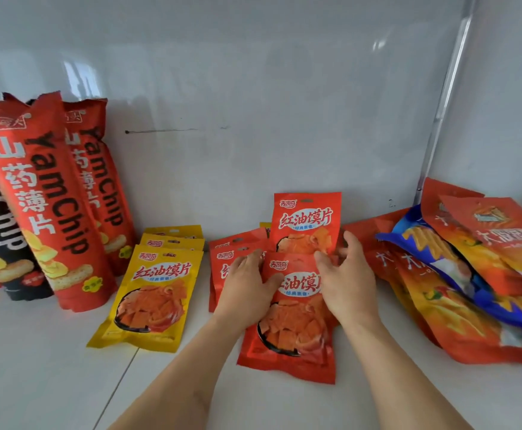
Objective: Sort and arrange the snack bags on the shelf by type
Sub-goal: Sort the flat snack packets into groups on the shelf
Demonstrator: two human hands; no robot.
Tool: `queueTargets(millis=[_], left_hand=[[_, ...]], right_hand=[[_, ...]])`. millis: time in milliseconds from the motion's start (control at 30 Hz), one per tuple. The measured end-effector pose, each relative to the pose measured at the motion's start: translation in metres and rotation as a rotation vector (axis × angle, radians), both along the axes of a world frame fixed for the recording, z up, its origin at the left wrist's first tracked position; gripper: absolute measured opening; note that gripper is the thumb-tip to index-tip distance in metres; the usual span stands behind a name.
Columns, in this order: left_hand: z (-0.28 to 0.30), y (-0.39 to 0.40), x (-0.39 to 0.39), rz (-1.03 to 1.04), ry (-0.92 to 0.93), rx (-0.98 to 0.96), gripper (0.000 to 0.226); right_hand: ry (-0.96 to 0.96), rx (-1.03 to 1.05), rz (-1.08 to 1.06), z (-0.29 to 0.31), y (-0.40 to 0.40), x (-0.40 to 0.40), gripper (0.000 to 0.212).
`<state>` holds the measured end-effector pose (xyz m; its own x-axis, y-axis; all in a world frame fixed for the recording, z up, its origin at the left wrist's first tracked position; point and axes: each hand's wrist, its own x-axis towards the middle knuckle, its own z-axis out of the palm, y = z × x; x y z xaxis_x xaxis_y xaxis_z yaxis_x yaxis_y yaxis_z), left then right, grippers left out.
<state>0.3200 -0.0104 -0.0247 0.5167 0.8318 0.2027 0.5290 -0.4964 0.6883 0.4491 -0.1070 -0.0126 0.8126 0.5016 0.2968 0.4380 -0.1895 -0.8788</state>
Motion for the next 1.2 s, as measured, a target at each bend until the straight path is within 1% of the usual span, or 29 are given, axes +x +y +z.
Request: queueTargets(millis=[100,167,233,300,333,367,400,433,533,567,700,833,933,1067,1200], left_hand=[[-0.001,0.001,0.000,0.026,-0.018,-0.007,0.071],[0.003,0.002,-0.002,0.042,-0.098,-0.045,0.075],[0.009,0.000,-0.005,0.050,-0.207,-0.106,0.074],[0.016,-0.005,-0.011,0.057,-0.301,-0.201,0.062],[0.019,-0.006,-0.014,0.048,-0.349,-0.265,0.048],[0.020,-0.007,-0.017,0.028,-0.399,-0.340,0.029],[0.021,-0.008,-0.020,0.008,-0.451,-0.413,0.019],[0.022,-0.009,-0.023,-0.005,-0.493,-0.473,0.015],[0.024,-0.012,-0.029,-0.018,-0.570,-0.577,0.015],[0.025,-0.012,-0.029,-0.028,-0.588,-0.589,0.015],[0.028,-0.015,-0.032,-0.037,-0.628,-0.631,0.024],[0.032,-0.019,-0.033,-0.075,-0.674,-0.759,0.036],[0.034,-0.024,-0.034,-0.134,-0.683,-0.850,0.030],[0.031,-0.026,-0.034,-0.184,-0.657,-0.868,0.028],[0.032,-0.017,-0.038,-0.145,-0.668,-0.852,0.032]], right_hand=[[0.103,0.017,0.104,0.000,0.000,0.002,0.032],[0.173,0.040,0.175,-0.001,-0.002,0.003,0.024],[0.222,0.077,0.214,-0.001,-0.005,0.005,0.023],[0.247,0.117,0.247,0.000,-0.007,0.004,0.022],[0.257,0.140,0.268,-0.001,-0.007,0.002,0.019],[0.271,0.163,0.285,-0.002,-0.006,0.001,0.014],[0.282,0.178,0.304,-0.004,-0.005,0.001,0.008],[0.295,0.188,0.323,-0.005,-0.005,0.000,0.007],[0.338,0.184,0.378,-0.009,-0.002,-0.002,0.023],[0.344,0.180,0.382,-0.010,-0.002,-0.003,0.024],[0.346,0.173,0.373,-0.009,-0.003,-0.006,0.022],[0.385,0.226,0.352,-0.006,-0.006,-0.008,0.024],[0.359,0.224,0.346,-0.007,-0.006,-0.008,0.026],[0.329,0.230,0.353,-0.006,-0.007,-0.011,0.027],[0.252,0.198,0.293,-0.002,-0.008,-0.016,0.034]])
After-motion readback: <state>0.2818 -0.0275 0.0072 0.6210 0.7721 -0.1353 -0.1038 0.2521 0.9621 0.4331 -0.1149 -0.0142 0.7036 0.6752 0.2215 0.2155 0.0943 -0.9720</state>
